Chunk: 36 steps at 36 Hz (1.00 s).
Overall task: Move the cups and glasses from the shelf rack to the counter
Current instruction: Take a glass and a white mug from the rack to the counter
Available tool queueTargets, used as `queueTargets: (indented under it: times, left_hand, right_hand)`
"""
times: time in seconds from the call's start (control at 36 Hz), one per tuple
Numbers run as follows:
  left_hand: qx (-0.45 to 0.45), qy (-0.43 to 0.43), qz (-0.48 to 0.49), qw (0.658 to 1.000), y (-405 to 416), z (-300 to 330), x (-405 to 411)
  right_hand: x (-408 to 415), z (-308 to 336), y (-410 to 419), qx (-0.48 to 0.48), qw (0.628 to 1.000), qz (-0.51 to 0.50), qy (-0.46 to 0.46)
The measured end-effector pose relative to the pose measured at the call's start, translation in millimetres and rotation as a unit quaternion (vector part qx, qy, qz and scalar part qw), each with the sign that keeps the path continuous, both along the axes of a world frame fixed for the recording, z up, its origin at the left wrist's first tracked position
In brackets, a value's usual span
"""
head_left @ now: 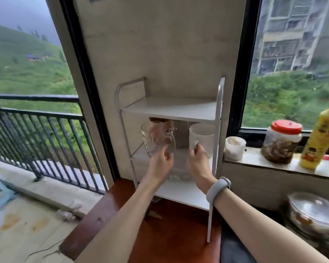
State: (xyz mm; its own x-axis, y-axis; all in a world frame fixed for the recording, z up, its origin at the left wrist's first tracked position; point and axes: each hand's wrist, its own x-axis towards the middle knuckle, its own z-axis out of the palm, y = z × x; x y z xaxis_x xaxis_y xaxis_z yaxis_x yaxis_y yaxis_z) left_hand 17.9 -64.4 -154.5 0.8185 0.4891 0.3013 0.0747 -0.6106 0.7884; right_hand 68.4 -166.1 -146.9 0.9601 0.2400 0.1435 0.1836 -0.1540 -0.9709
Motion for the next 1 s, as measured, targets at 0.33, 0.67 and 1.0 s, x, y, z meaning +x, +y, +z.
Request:
queueTargets:
  times: [0.33,0.67,1.0]
  left_hand:
    - [-0.045,-0.111,0.036,0.992,-2.5,-3.6,34.7]
    - [-0.095,-0.176,0.022,0.98,16.4,-4.1,-31.4]
    - [0.002,-0.173,0.178,0.969,-9.8,-5.9,-196.8]
  right_hand:
    - [16.4,-0.4,16.1,0.044,0.995,-0.081,0.03]
    - [-42.0,-8.5,-13.2,0.059,0.998,0.006,-0.028]
    - [-140.7,-20.1,-46.5,0.067,0.959,0.259,-0.092]
